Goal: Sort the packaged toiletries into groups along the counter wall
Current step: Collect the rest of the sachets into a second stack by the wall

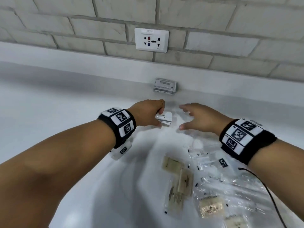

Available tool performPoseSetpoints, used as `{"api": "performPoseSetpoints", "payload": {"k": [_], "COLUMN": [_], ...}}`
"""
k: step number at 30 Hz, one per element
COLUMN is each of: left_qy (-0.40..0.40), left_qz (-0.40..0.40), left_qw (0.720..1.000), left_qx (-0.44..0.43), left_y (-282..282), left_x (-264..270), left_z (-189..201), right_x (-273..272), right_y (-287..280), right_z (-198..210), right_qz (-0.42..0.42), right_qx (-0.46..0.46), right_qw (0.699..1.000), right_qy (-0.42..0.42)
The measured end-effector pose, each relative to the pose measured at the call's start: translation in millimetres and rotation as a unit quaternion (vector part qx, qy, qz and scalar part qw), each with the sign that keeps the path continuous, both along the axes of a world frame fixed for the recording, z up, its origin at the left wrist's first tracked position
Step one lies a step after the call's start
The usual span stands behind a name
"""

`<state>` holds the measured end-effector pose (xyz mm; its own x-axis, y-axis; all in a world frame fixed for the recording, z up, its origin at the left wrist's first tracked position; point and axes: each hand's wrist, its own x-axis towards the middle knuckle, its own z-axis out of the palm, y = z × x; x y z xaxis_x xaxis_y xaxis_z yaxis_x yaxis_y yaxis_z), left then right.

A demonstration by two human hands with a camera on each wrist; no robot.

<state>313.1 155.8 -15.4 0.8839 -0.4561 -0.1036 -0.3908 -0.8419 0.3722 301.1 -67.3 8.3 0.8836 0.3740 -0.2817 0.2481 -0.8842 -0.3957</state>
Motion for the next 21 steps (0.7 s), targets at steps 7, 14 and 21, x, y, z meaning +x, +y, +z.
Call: {"api": "performPoseSetpoints", "payload": {"k": [7, 14, 21], "left_qy": [-0.03, 0.027, 0.046], "left_qz": [-0.024, -0.021, -0.043], "left_qw": [0.999, 0.999, 0.996], "left_qx": [0.015, 0.03, 0.058], "left_y": [-5.8, 6.9, 7.6], "left_x": [47.4, 73.8, 80.5], "left_z": [-11.6, -7.9, -2.8], "right_x": [50.2, 77.2, 85.1], "right_y": [63.1, 70.2, 72.3], "right_z": [-18.0, -27.2, -25.3], "right_qz": [0.038, 0.007, 0.025], "right_qx": [-0.035, -0.09, -0.119], "right_qw": [0.998, 0.994, 0.992], "right_qy": [-0.025, -0.057, -0.031]}}
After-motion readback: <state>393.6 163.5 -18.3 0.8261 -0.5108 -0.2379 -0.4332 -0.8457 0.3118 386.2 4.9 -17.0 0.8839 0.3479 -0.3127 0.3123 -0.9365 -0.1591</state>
